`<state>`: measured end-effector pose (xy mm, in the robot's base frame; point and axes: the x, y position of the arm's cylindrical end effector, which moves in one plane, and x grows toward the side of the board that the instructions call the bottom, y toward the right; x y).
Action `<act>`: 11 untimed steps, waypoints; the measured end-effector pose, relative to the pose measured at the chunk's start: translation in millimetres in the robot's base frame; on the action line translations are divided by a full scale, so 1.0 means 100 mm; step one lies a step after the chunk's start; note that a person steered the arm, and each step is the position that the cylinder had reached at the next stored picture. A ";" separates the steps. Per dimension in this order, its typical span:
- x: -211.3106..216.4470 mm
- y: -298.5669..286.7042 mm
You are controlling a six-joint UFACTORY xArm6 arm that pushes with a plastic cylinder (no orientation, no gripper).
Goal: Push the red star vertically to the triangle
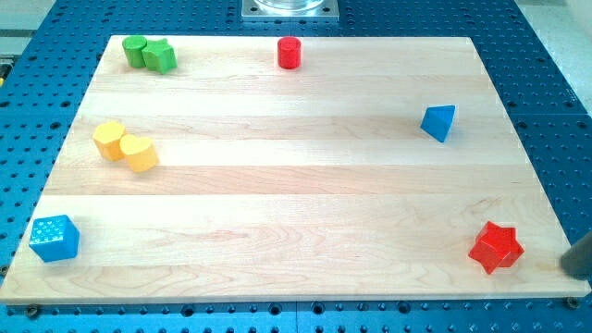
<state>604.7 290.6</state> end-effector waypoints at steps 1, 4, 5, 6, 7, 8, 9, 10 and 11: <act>0.00 -0.02; -0.15 -0.11; -0.15 -0.11; -0.23 -0.32; -0.46 -0.85; -0.56 -0.93; -0.28 -0.14; 0.09 -1.03; -0.62 -1.90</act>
